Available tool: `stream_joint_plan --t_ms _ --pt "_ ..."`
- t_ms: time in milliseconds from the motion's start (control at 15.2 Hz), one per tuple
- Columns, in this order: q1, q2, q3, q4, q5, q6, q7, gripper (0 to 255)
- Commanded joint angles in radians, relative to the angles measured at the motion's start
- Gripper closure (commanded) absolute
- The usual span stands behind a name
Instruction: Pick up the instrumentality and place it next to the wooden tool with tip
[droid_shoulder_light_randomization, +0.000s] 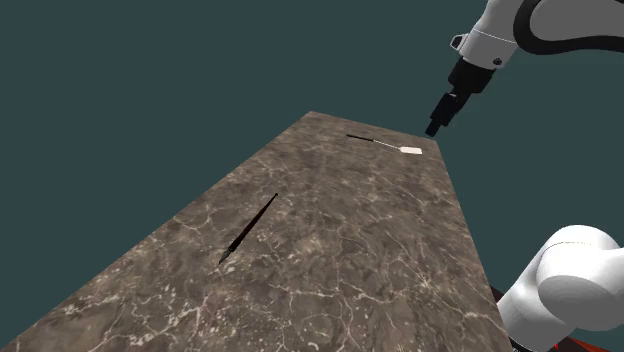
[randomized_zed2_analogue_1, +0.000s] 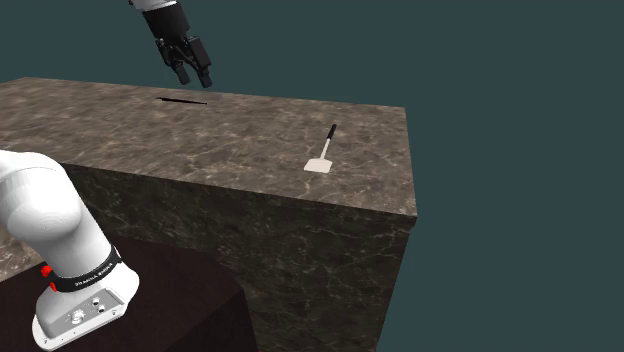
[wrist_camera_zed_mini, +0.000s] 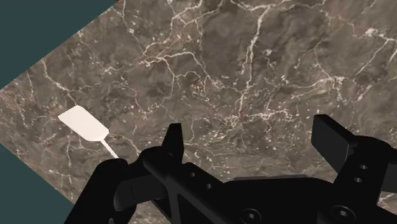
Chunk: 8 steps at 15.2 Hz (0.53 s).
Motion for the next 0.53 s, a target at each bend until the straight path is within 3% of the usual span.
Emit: stream_joint_plan --t_ms 0,462 --pt "0.0 0.0 0.0 0.0 0.0 0.0 0.0 0" --pt "0.01 0.2 -0.156 0.074 -0.028 0.106 -0.226 0"
